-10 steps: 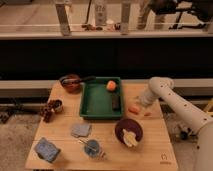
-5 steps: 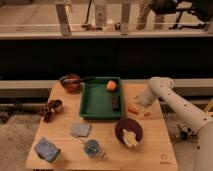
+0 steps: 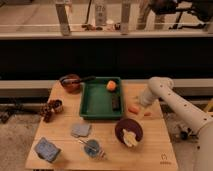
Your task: Place pepper in purple bowl
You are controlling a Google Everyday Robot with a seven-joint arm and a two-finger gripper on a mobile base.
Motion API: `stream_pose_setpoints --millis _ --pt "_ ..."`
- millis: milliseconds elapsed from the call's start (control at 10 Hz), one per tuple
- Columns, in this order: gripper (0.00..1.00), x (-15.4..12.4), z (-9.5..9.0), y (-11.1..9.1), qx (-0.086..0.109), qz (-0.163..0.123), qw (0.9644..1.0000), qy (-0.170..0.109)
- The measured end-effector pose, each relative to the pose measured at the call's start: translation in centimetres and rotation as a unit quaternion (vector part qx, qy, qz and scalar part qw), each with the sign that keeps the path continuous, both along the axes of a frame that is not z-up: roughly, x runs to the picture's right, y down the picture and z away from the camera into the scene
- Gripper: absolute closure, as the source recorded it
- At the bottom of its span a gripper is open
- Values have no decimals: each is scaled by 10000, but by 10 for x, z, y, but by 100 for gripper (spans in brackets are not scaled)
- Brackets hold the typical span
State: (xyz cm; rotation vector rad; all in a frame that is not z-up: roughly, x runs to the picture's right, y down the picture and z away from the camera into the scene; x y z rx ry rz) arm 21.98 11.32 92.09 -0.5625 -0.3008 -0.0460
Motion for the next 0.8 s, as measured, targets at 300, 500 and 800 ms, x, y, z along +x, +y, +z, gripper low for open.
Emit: stream_pose_setpoints --millis 300,500,800 --pt "37 -9 14 9 -445 -367 9979 278" --pt "57 -12 22 9 -683 -423 9964 286" --pt "63 -11 18 5 -680 -447 9962 297"
